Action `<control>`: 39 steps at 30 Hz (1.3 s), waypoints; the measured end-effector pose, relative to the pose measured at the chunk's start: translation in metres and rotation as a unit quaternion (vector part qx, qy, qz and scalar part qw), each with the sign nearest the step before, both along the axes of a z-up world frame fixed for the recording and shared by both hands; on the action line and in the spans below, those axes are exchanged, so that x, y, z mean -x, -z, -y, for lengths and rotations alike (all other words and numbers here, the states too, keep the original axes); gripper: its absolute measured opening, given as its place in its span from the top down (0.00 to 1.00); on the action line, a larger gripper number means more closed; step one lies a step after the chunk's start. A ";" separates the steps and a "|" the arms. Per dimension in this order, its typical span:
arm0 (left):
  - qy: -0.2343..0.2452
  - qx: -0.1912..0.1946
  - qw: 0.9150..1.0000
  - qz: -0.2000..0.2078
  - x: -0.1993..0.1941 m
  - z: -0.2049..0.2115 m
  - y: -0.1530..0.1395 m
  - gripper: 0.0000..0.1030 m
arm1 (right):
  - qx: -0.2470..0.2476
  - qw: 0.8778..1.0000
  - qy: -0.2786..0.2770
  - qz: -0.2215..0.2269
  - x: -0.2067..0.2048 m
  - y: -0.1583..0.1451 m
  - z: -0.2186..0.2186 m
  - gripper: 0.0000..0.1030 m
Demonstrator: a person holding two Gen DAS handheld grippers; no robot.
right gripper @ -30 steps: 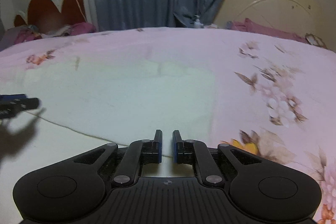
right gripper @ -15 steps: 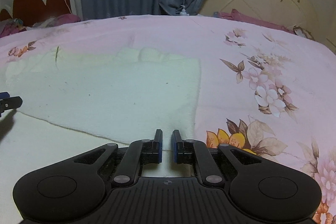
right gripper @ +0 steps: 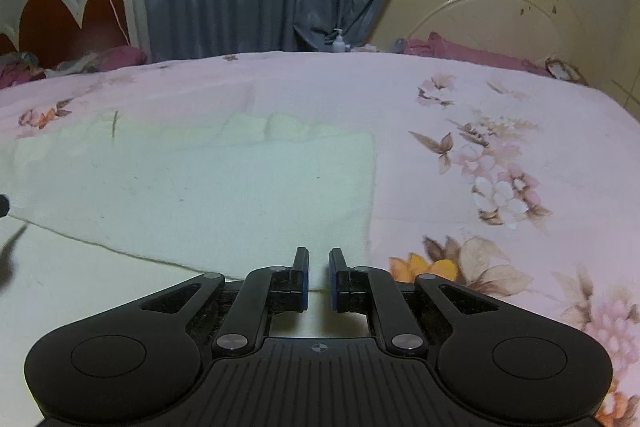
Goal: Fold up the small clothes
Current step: 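Grasp the other sleeve cuff with the left gripper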
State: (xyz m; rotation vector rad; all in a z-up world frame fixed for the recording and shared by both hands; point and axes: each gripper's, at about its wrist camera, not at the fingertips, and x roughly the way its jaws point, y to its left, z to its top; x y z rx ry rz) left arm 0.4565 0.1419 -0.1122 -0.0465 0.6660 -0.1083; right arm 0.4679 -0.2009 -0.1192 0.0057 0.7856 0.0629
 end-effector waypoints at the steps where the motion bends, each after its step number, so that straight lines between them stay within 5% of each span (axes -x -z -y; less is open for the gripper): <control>1: -0.004 0.004 1.000 0.000 0.001 -0.003 0.000 0.10 | 0.003 1.000 -0.002 0.003 0.001 -0.001 -0.004 0.92; 9: -0.046 0.024 0.999 -0.001 0.017 -0.043 -0.003 0.13 | 0.013 0.999 -0.027 0.014 0.003 -0.011 -0.027 0.92; 17: -0.172 0.042 0.984 -0.011 0.059 -0.155 0.004 0.19 | 0.023 0.999 -0.042 0.012 0.004 -0.014 -0.038 0.92; 21: -0.252 0.117 0.961 -0.005 0.080 -0.217 0.007 0.27 | 0.017 0.999 -0.038 0.011 0.006 -0.013 -0.044 0.89; 22: -0.269 0.142 0.953 0.000 0.083 -0.232 0.009 0.31 | 0.022 0.999 -0.035 0.015 0.007 -0.012 -0.046 0.70; 23: -0.288 0.169 0.943 0.007 0.088 -0.248 0.011 0.32 | 0.024 0.999 -0.034 0.022 0.009 -0.013 -0.048 0.38; 24: -0.301 0.189 0.935 0.012 0.091 -0.259 0.013 0.34 | 0.022 0.998 -0.037 0.034 0.011 -0.014 -0.050 0.32; 32: -0.371 0.323 0.868 0.059 0.103 -0.322 0.031 0.54 | -0.003 0.999 -0.042 0.030 0.005 -0.019 -0.061 0.43; 35: -0.377 0.324 0.866 0.055 0.095 -0.333 0.033 0.79 | -0.005 0.999 -0.037 0.026 0.004 -0.019 -0.061 0.43; 36: -0.380 0.319 0.867 0.047 0.090 -0.336 0.034 0.97 | -0.006 0.999 -0.035 0.025 0.005 -0.019 -0.061 0.43; 38: -0.383 0.321 0.865 0.056 0.089 -0.333 0.033 0.97 | -0.010 0.999 -0.031 0.022 0.005 -0.018 -0.059 0.43; 39: -0.376 0.310 0.871 0.061 0.086 -0.327 0.027 0.97 | -0.011 0.999 -0.030 0.022 0.006 -0.018 -0.058 0.43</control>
